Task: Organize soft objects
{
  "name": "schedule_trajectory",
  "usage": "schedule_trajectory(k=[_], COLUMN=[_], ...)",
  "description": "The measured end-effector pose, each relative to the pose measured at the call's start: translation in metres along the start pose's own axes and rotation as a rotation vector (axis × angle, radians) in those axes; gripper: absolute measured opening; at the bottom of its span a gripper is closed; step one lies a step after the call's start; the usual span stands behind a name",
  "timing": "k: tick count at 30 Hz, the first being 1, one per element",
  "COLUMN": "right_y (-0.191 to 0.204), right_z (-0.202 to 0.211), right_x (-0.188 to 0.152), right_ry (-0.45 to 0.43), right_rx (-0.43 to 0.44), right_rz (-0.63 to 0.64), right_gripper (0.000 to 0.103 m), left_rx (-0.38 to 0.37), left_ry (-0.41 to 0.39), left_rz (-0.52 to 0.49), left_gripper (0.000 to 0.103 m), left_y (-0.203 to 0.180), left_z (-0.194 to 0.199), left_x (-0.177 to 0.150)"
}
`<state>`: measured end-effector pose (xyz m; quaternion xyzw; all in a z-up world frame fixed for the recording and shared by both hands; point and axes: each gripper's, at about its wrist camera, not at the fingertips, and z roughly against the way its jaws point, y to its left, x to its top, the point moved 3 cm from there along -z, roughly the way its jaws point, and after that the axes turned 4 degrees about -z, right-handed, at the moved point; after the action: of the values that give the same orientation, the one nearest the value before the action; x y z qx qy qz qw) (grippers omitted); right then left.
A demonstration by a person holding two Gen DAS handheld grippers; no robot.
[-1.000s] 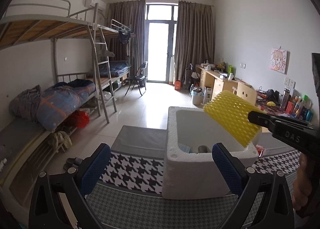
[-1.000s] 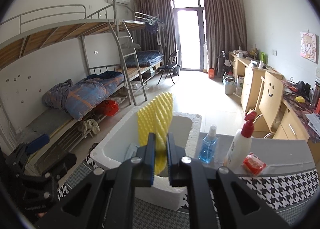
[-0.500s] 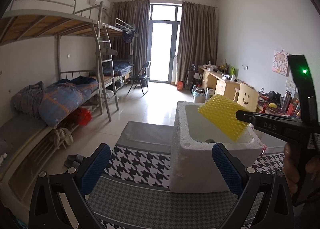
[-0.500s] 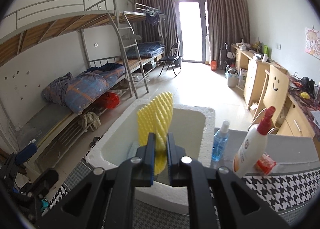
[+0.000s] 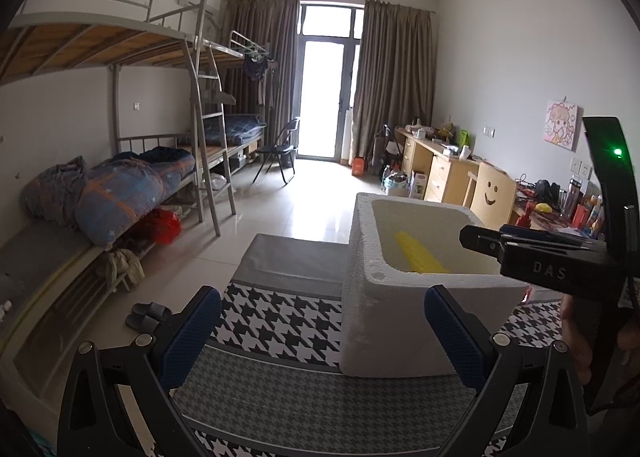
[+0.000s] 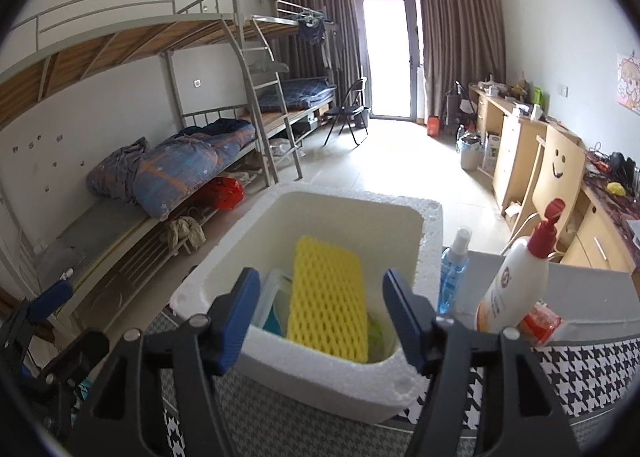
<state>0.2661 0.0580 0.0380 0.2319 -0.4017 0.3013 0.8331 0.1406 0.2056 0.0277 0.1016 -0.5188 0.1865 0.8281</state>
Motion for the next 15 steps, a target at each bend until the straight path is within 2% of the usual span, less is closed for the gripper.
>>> schedule_trajectory(k=[7, 15], right_y=[0.006, 0.012], right_z=[0.029, 0.051], right_x=[-0.002, -0.006], right_ry=[-0.077, -0.115], right_rx=[0.016, 0.030], right_rz=[0.035, 0.061], right_gripper=[0.088, 0.090], left_rx=[-0.003, -0.008], left_ry=[-0.014, -0.018], left_rz=[-0.018, -0.014], left_gripper=[0.102, 0.102], left_y=[-0.005, -0.010], left_z=[0.012, 0.023], left_x=[0.001, 0.000])
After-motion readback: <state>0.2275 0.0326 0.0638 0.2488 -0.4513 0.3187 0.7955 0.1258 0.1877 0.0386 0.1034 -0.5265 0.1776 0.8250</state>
